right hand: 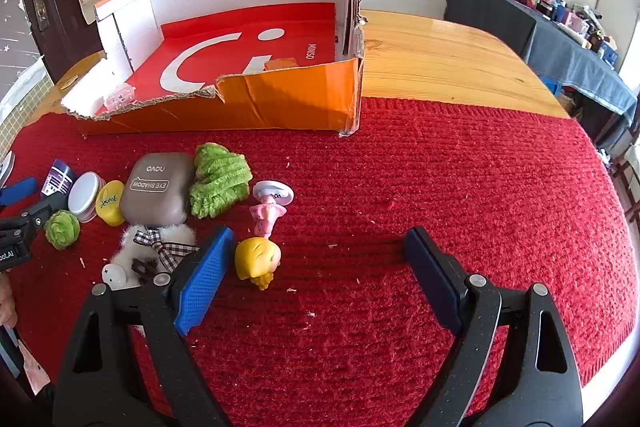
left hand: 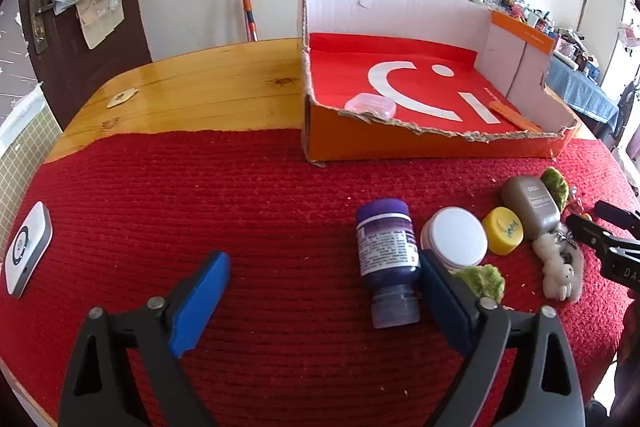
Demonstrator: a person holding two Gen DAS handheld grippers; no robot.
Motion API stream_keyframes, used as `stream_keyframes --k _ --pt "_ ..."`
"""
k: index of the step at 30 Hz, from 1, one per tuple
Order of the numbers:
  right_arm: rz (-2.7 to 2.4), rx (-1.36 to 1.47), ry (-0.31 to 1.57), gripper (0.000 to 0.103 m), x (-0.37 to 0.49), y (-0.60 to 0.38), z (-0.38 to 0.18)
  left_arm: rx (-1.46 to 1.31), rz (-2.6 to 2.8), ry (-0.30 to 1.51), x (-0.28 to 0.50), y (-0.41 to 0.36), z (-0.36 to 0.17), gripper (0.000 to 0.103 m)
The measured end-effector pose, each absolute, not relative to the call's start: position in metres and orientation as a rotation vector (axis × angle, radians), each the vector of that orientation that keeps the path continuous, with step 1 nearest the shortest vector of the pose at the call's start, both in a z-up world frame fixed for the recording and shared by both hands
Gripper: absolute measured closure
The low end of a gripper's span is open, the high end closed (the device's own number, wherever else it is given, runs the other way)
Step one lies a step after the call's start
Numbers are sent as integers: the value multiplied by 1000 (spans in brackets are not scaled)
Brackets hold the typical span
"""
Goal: Organize objects
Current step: 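Grasp the purple-lidded bottle with the left tool while the right tool grasps the pink-and-yellow toy, then carry the bottle and toy into the cardboard box and lower them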
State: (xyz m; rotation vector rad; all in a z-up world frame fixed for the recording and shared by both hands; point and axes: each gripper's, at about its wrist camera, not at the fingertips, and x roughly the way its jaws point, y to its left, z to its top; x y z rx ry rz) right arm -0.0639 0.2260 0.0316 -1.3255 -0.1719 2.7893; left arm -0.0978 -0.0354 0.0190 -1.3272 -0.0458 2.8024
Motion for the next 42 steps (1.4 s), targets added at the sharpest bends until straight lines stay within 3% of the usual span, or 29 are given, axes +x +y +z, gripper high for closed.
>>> stream_keyframes --k 8,12,16,20,24,42 --pt "2814 -1341 -197 17 -66 221 31 -1311 2795 -39 -98 -30 18 20" --pt "2825 -1335 -216 29 -67 219 32 -1300 2787 -37 -98 -28 19 26" --pt "2841 -1331 -223 49 -68 217 33 -1286 2778 -37 -98 -25 20 31" --pt "2872 -1329 -222 63 -66 214 32 -1264 2766 -44 -97 -21 21 45" --pt "2906 -1342 -210 82 -63 212 32 -1241 2748 -46 -95 -16 22 72" --pt "2987 -1288 -135 83 -53 210 52 -1145 2773 -64 -82 -14 42 73"
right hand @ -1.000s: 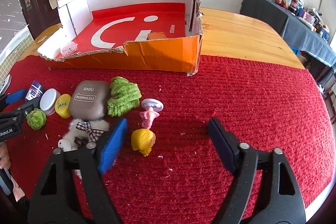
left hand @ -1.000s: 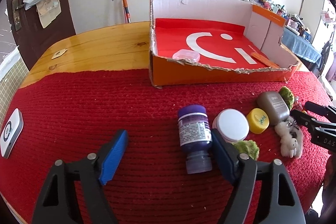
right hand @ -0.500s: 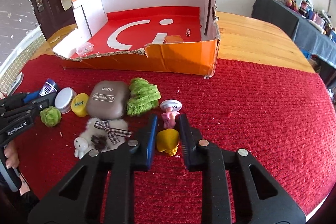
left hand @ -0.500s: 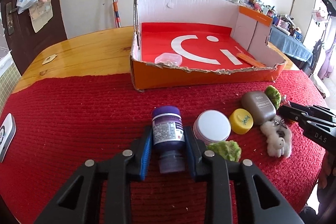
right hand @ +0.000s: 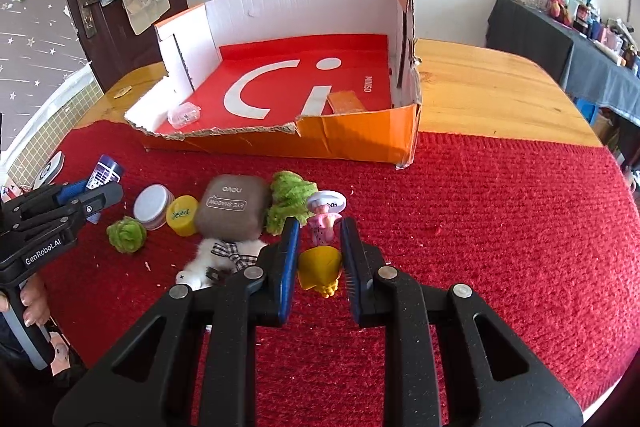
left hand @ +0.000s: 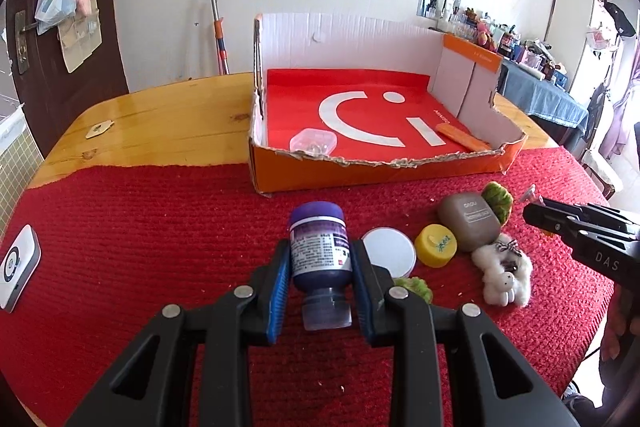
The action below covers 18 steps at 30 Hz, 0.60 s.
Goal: Organize objects
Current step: 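Carry the bottle and toy into the cardboard box and lower them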
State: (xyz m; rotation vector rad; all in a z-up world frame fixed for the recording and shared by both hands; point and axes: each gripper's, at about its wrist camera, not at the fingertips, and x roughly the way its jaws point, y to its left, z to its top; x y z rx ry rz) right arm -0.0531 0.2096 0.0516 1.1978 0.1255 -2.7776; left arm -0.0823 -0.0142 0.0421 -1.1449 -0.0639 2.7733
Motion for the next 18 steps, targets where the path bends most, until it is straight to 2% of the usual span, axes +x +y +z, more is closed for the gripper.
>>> stream_keyframes --k 18 --pt "-2790 1177 122 83 -51 207 55 -1132 2779 -59 -78 -15 47 73"
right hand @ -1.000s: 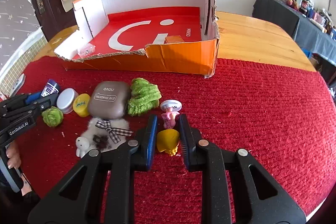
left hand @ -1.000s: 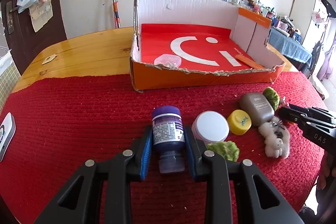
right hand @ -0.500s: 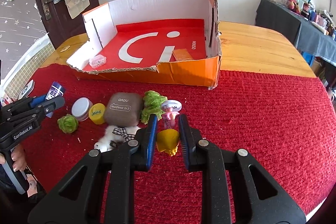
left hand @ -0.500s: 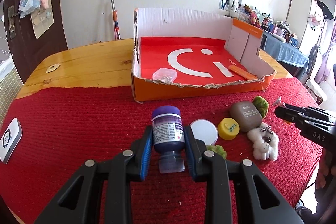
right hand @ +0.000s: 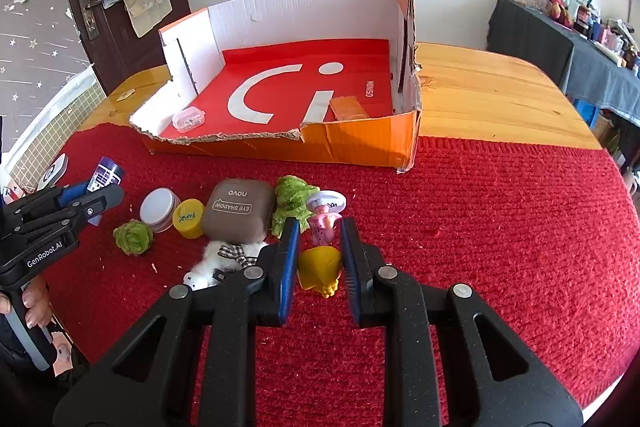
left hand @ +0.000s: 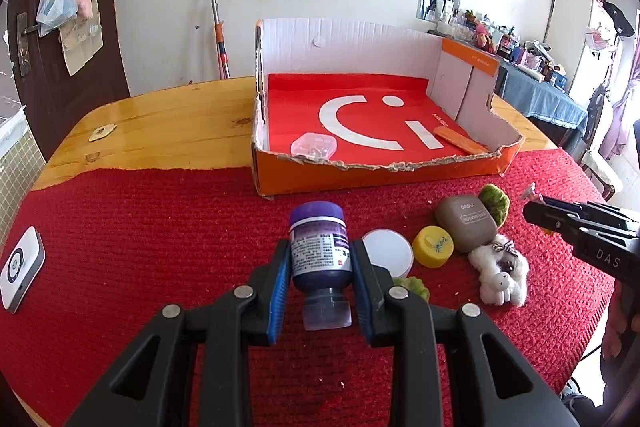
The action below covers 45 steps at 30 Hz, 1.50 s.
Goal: Organize objects
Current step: 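Carry the bottle and toy into the cardboard box and lower them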
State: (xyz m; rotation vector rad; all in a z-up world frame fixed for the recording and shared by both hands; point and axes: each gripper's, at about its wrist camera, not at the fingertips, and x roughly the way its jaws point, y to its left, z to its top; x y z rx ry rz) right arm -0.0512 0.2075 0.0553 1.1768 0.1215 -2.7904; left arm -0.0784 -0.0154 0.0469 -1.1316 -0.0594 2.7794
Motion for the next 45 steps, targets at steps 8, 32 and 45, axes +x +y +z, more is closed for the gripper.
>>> stream_keyframes --k 8,32,45 --pt "-2781 1128 125 83 -55 205 69 -1087 2767 -43 -84 -14 62 73" --pt "-2645 1136 278 83 -146 178 88 -1193 2570 97 -183 31 67 73" --pt "-2525 1281 269 83 -183 183 60 -1283 2482 174 -211 46 43 73"
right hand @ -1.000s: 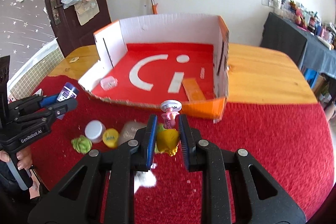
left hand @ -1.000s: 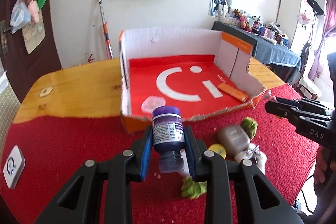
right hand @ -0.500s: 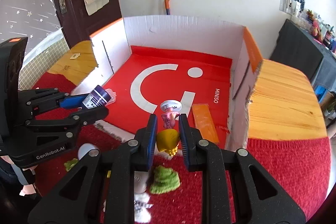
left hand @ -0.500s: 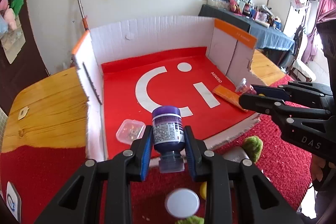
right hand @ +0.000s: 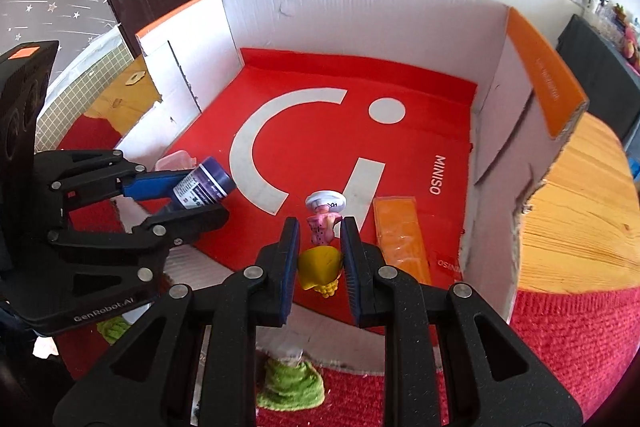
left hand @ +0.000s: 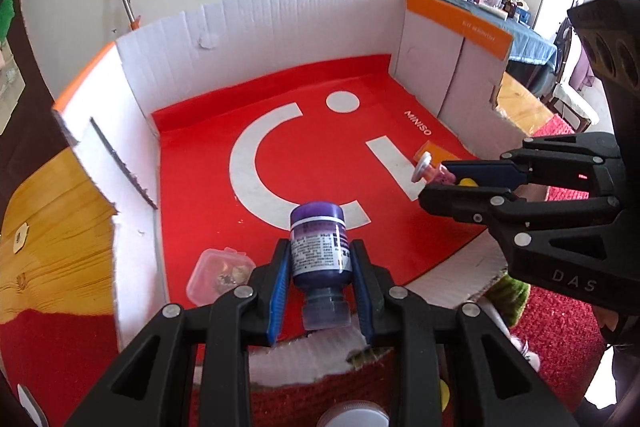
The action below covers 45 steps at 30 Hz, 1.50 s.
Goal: Organize objects
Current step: 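Carry the bottle and toy into the cardboard box and lower them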
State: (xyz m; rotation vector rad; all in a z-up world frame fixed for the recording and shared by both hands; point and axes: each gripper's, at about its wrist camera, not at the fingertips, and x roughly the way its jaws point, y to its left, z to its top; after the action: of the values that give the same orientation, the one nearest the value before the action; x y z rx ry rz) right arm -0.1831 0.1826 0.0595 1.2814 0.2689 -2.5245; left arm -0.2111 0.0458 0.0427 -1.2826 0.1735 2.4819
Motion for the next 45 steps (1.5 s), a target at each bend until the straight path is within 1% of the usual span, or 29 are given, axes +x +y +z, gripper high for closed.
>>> stream_keyframes --k 11,45 --pt "-2482 1310 275 83 -190 181 46 -1296 2443 157 -217 45 39 73" --pt "-2485 1297 296 82 -191 179 41 -1316 2391 183 -219 47 39 72"
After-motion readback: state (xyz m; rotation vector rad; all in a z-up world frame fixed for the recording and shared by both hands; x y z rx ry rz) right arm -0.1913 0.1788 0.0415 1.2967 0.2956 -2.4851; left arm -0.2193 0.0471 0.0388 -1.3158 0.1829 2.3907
